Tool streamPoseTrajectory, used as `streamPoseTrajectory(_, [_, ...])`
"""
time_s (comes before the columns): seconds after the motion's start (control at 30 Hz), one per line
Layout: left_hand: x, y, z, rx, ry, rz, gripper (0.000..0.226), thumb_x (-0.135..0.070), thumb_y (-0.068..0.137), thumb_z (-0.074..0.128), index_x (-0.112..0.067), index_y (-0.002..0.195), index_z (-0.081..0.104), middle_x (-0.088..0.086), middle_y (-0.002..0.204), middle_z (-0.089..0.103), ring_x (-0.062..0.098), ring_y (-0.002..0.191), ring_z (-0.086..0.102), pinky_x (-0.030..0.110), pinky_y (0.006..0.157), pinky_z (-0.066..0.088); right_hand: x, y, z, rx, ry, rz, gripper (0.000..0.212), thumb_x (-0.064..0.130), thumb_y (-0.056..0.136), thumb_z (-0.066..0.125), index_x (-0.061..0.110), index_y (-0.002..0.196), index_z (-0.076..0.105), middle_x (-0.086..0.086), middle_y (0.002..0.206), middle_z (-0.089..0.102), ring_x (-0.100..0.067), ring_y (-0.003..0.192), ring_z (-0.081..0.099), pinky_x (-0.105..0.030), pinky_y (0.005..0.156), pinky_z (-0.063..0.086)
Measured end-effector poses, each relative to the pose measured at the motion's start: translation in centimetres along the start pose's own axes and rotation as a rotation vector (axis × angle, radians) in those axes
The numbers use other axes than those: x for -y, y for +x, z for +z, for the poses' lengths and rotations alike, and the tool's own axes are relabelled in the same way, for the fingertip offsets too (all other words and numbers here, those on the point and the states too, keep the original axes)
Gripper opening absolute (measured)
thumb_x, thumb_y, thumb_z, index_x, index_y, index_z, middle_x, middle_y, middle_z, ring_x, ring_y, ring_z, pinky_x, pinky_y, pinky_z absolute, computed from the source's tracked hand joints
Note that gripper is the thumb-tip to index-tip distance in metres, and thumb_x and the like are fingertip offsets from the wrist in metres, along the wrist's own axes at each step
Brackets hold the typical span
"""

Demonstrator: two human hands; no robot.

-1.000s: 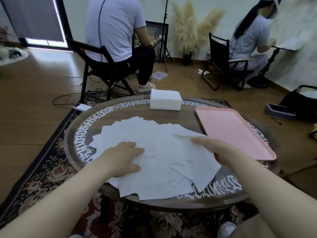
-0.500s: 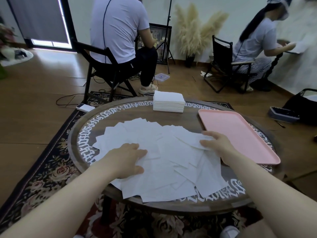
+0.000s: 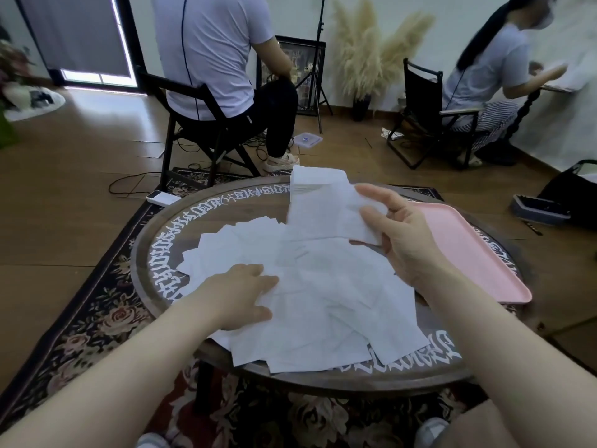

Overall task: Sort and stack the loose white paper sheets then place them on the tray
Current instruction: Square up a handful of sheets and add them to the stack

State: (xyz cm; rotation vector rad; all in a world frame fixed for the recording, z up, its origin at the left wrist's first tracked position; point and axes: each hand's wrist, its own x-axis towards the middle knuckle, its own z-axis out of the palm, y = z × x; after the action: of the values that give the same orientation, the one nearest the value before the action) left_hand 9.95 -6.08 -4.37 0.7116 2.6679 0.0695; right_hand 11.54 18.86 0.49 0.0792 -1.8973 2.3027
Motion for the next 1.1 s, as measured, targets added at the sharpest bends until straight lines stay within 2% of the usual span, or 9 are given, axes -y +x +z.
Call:
streamPoseTrajectory(0.1, [0.0, -0.1, 0.1, 0.004, 0.005, 0.003, 0.067, -0.045, 0.097, 0.052, -0.038, 0.154, 0.019, -0.006, 0.163, 0.012, 0.014, 0.149, 0.012, 0.036, 0.110, 0.033, -1.8, -0.2, -0.5, 0.023, -0.180, 0.200, 0.034, -0.003, 0.096, 0.054, 0.013, 0.125, 0.061, -0.007, 0.109, 0.068, -0.016, 0.078, 0.068, -0.030, 0.056, 0.060])
streamPoseTrajectory(0.2, [0.3, -0.2, -0.1, 0.023, -0.008, -0.009, 0.067, -0.046, 0.097, 0.052, -0.038, 0.155, 0.017, -0.007, 0.165, 0.007, 0.012, 0.150, 0.009, 0.035, 0.113, 0.029, -2.8, -0.7, -2.1, 0.052, -0.538, 0.467, 0.040, 0.013, 0.094, 0.065, 0.010, 0.132, 0.055, -0.005, 0.109, 0.065, -0.015, 0.078, 0.066, -0.025, 0.054, 0.056])
streamPoseTrajectory(0.3, [0.4, -0.2, -0.4, 0.000, -0.007, -0.066, 0.073, -0.047, 0.098, 0.049, -0.030, 0.157, 0.008, -0.005, 0.165, 0.002, 0.012, 0.151, 0.007, 0.035, 0.115, 0.026, -3.0, -0.1, -4.3, -0.153, -0.746, 0.431, 0.040, 0.025, 0.093, 0.067, 0.004, 0.125, 0.056, 0.000, 0.096, 0.060, -0.014, 0.075, 0.060, -0.027, 0.060, 0.049])
streamPoseTrajectory(0.37, [0.4, -0.1, -0.5, -0.053, 0.003, -0.100, 0.081, -0.048, 0.098, 0.049, -0.025, 0.157, -0.001, -0.002, 0.166, -0.003, 0.015, 0.152, 0.004, 0.037, 0.117, 0.024, -2.8, 0.2, -5.7, -0.285, -0.679, 0.500, 0.032, 0.022, 0.093, 0.065, -0.001, 0.115, 0.058, -0.005, 0.087, 0.054, -0.016, 0.066, 0.052, -0.029, 0.057, 0.042])
streamPoseTrajectory(0.5, [0.3, -0.3, -0.5, 0.000, -0.018, -0.083, 0.081, -0.048, 0.098, 0.050, -0.028, 0.157, -0.002, -0.003, 0.165, -0.005, 0.014, 0.152, 0.002, 0.035, 0.117, 0.023, -3.3, -0.1, -6.5, -0.253, -0.515, 0.817, 0.020, 0.021, 0.093, 0.065, 0.006, 0.087, 0.054, -0.004, 0.055, 0.051, -0.013, 0.039, 0.044, -0.028, 0.047, 0.033])
streamPoseTrajectory(0.63, [0.1, -0.5, -0.2, 0.043, 0.032, -0.062, 0.076, -0.048, 0.098, 0.049, -0.027, 0.157, 0.007, -0.001, 0.165, 0.003, 0.014, 0.151, 0.007, 0.034, 0.112, 0.029, -3.9, 0.4, -5.3, -0.205, -0.473, 0.839, 0.030, 0.028, 0.087, 0.072, 0.006, 0.104, 0.061, -0.008, 0.080, 0.062, -0.022, 0.064, 0.058, -0.034, 0.065, 0.052])
streamPoseTrajectory(0.8, [0.2, -0.5, -0.2, 0.040, 0.030, -0.056, 0.074, -0.048, 0.098, 0.048, -0.028, 0.157, 0.008, -0.001, 0.165, 0.002, 0.015, 0.151, 0.007, 0.035, 0.113, 0.029, -4.0, 0.8, -4.2, -0.191, -0.448, 0.800, 0.041, 0.034, 0.077, 0.082, 0.007, 0.107, 0.071, -0.011, 0.101, 0.075, -0.031, 0.099, 0.069, -0.046, 0.099, 0.050])
streamPoseTrajectory(1.0, [0.5, -0.4, -0.2, 0.029, -0.004, -0.055, 0.074, -0.047, 0.098, 0.048, -0.030, 0.157, 0.007, -0.004, 0.166, -0.001, 0.012, 0.151, 0.005, 0.035, 0.115, 0.026, -4.8, 1.3, -4.2, -0.244, -0.329, 0.722, 0.047, 0.024, 0.076, 0.083, 0.003, 0.115, 0.067, -0.013, 0.109, 0.073, -0.031, 0.106, 0.068, -0.045, 0.104, 0.048])
streamPoseTrajectory(1.1, [0.6, -0.4, -0.1, 0.031, -0.011, -0.053, 0.073, -0.047, 0.098, 0.048, -0.030, 0.157, 0.008, -0.003, 0.165, 0.000, 0.013, 0.151, 0.006, 0.035, 0.114, 0.026, -4.6, 1.4, -4.5, -0.220, -0.329, 0.712, 0.040, 0.029, 0.075, 0.084, 0.008, 0.106, 0.072, -0.009, 0.095, 0.077, -0.028, 0.093, 0.072, -0.042, 0.091, 0.055])
